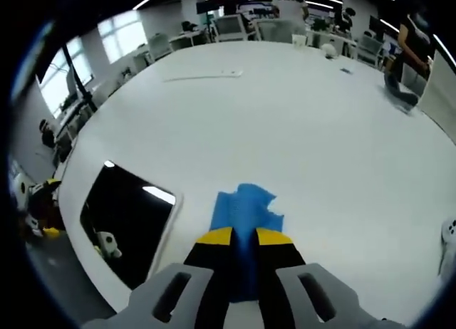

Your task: Wipe the mirror surface with the cleaning cloth until all visible marks leave the cleaned area.

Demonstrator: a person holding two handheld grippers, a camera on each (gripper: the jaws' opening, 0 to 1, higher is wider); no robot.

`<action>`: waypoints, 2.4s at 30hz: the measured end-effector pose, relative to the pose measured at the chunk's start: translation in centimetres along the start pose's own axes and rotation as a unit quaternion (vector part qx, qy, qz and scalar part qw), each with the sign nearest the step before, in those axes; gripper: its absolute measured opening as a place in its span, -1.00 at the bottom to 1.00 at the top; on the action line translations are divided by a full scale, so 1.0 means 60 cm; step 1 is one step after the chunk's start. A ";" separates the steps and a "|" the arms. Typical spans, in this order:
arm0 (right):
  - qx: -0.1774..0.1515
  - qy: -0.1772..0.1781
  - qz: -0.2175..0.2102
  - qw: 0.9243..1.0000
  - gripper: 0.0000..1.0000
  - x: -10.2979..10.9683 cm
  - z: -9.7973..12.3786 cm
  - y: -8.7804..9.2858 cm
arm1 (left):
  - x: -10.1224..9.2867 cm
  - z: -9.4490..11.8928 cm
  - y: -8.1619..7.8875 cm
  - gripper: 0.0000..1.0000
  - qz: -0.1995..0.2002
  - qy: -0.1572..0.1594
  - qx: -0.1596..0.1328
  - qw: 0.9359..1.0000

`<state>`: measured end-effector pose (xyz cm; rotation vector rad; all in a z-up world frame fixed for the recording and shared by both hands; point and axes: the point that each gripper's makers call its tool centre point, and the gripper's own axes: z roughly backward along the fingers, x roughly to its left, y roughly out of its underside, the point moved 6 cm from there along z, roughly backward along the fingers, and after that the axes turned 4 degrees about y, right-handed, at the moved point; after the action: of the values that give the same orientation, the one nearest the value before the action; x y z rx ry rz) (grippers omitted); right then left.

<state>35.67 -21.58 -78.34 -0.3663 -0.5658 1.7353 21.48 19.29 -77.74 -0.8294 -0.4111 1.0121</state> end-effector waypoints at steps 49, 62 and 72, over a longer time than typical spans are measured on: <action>0.043 -0.031 -0.052 0.997 -0.91 0.117 -0.037 -0.011 | -0.002 0.004 -0.014 0.99 -0.029 0.004 -0.029 0.999; 0.067 -0.028 -0.045 0.996 -0.91 0.166 -0.045 -0.009 | -0.003 0.002 -0.008 0.99 -0.015 0.015 -0.021 1.000; 0.071 -0.033 -0.054 0.995 -0.91 0.182 -0.050 -0.009 | -0.012 -0.002 0.000 0.99 -0.011 0.036 -0.002 0.999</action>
<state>35.08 -10.36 -79.93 -0.1750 -0.4986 1.6760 21.23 18.62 -77.78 -0.8616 -0.3604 0.9581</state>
